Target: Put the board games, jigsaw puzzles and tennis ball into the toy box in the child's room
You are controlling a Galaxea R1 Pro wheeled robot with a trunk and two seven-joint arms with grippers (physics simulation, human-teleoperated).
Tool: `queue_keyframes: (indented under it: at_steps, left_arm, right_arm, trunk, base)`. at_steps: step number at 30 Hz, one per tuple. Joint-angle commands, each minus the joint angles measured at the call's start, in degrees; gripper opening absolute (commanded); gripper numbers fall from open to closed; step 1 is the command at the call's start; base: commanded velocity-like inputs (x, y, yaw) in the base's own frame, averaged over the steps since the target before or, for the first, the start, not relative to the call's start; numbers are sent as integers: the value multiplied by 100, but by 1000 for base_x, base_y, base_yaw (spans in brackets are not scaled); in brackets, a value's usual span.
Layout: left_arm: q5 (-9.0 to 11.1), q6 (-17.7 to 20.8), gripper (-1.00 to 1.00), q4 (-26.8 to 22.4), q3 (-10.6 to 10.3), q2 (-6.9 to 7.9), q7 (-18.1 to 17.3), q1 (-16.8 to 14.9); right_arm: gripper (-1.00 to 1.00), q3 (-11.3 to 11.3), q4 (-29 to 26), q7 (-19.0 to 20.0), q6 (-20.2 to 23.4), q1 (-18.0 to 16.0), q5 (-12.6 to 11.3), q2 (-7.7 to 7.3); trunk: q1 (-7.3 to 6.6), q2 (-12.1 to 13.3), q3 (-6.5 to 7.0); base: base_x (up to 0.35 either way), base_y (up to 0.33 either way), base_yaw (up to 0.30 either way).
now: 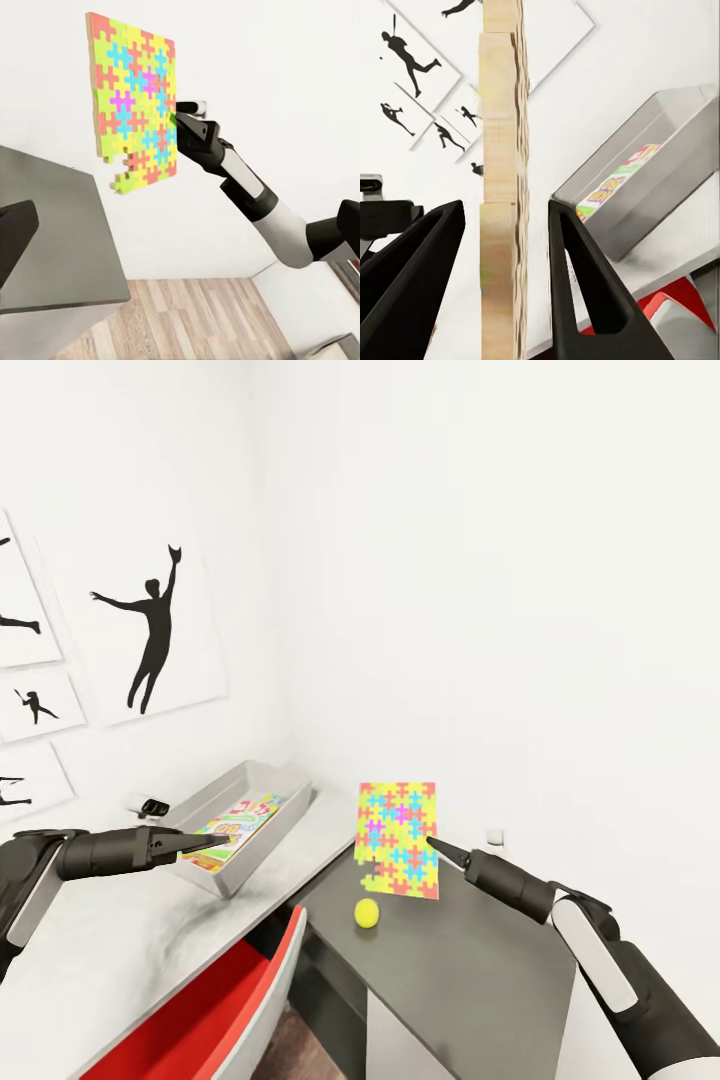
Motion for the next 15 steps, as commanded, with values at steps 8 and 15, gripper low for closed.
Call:
queue_keyframes:
  at_steps: [8, 15]
  left_arm:
    - [1, 59, 100, 1, -4, 2, -7, -4]
    - [3, 59, 100, 0, -4, 2, -14, -4]
  right_arm:
    - [-100, 5, -10, -244, 42, -4, -58, -2]
    - [-100, 5, -10, -247, 45, -2, -58, -1]
  trunk:
    - [4, -12, 1]
    - [4, -12, 8]
  base:
    - [68, 186, 97]
    - [104, 91, 270]
